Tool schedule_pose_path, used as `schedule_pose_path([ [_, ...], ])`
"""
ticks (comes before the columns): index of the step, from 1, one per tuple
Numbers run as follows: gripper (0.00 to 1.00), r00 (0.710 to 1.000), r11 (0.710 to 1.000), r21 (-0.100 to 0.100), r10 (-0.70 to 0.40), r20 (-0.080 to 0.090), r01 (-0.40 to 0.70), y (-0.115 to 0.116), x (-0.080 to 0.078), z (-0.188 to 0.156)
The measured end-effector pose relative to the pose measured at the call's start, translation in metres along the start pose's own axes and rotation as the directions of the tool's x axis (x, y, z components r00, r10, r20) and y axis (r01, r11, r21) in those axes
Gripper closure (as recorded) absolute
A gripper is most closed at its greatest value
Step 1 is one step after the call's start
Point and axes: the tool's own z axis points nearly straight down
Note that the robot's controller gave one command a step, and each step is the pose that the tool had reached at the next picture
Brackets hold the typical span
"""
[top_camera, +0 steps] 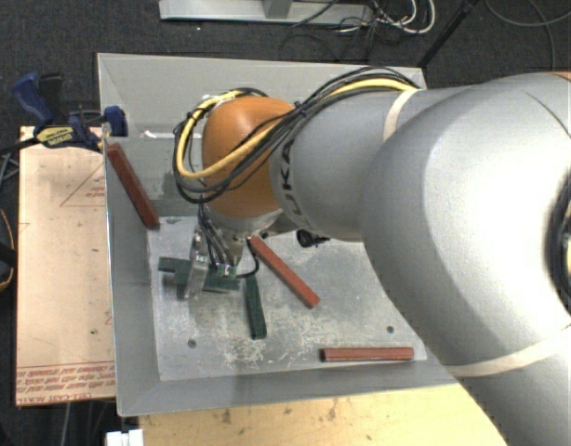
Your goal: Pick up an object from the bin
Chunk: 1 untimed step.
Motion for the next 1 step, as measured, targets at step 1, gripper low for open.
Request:
schedule_pose_path([
  [1,1.00,1.000,1.000,-0.001,-0.017,0.003,0.017,0.0054,0.0197,-0.1217],
])
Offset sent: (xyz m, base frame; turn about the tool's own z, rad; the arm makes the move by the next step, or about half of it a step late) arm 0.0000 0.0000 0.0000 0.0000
